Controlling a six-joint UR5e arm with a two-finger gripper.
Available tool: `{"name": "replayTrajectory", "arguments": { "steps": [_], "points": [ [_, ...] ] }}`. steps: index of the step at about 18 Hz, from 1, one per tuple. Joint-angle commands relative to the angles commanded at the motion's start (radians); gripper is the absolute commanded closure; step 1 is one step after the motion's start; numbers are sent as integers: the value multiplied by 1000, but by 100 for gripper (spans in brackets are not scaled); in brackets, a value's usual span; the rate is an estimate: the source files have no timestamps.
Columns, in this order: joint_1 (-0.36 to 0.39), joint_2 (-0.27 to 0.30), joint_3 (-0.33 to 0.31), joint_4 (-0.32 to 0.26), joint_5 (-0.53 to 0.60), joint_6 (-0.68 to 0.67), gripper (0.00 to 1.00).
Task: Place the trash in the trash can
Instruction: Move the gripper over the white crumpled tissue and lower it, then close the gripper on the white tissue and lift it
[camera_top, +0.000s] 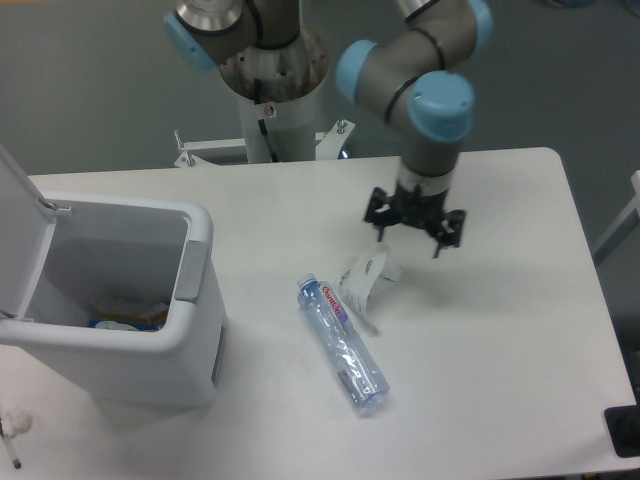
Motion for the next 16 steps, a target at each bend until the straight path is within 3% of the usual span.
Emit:
{"name": "replayTrajectory", "arguments": {
  "steps": [1, 3, 6, 13, 16],
  "points": [
    [-17, -20, 0, 3, 2, -6, 0],
    [-28, -55, 0, 6, 37, -5, 35],
    [-45, -72, 2, 5, 100, -3, 100],
    [17, -65, 35, -5, 92, -2, 100],
    [63, -52, 78, -20, 72, -5, 100]
  ]
}}
